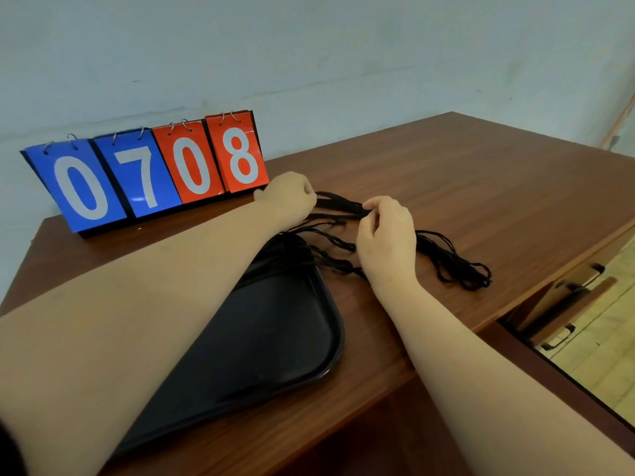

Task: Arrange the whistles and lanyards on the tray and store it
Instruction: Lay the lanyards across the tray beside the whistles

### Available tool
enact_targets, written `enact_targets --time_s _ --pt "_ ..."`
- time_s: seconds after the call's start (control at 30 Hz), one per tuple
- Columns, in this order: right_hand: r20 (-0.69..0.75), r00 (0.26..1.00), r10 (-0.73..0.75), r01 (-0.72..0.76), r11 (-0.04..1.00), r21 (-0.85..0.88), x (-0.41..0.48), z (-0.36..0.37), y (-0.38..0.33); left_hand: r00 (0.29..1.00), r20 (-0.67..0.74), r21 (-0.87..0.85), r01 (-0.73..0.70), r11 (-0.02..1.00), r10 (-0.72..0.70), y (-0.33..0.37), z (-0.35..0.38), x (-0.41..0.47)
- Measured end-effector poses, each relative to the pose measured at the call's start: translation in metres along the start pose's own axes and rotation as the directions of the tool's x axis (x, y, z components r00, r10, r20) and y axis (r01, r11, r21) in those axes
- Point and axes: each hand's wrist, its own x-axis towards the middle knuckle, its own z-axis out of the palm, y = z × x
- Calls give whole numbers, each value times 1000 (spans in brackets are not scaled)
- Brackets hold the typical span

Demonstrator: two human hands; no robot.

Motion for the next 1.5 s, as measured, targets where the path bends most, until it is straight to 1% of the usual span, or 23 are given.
enact_targets --time_s 0.1,0.17,0.27,0.4,0.47,0.53,0.7,0.83,0.93,1.07,1.17,1.23,1.37,1.43,1.5 --pt "-13 1000 -29 28 999 -20 0 1 1 978 -155 -9 -143 990 140 7 -4 -6" --pt "-41 998 -50 49 999 -21 0 3 4 946 -210 -10 -255 967 248 13 -7 -10" --pt "-86 995 -49 51 999 18 0 6 9 885 -213 10 -421 907 413 21 -8 -15" --pt "-91 996 -14 20 998 62 0 5 10 753 -155 53 -641 766 640 32 -14 -28" --pt "-102 995 -5 14 996 87 0 2 7 695 -140 118 -696 708 706 35 -19 -32" --pt "-126 992 -16 30 994 109 -3 -1 2 643 -158 178 -728 662 749 36 -25 -35" --pt "-225 973 -60 80 993 82 -10 -10 -5 586 -262 233 -733 639 767 36 -49 -50" --pt "-263 946 -190 188 982 -33 -17 -26 -5 540 -319 296 -724 623 779 31 -80 -62" --pt "-230 925 -304 290 953 -90 -22 -43 -17 533 -360 321 -700 638 766 21 -103 -72" --pt "-144 829 -541 505 834 -221 -25 -61 -43 560 -440 305 -642 703 702 -1 -129 -93" --pt "-19 757 -654 624 730 -279 -30 -71 -65 603 -505 256 -579 774 618 -24 -145 -111" --pt "25 721 -693 669 686 -288 -34 -73 -80 618 -525 241 -551 799 584 -40 -154 -124" --pt "29 689 -724 691 644 -328 -41 -71 -98 659 -571 206 -463 862 490 -80 -170 -155" --pt "45 695 -717 688 646 -331 -46 -66 -95 675 -591 160 -438 885 441 -102 -174 -173" --pt "76 717 -693 678 667 -309 -52 -59 -88 713 -583 124 -396 910 389 -125 -170 -189"
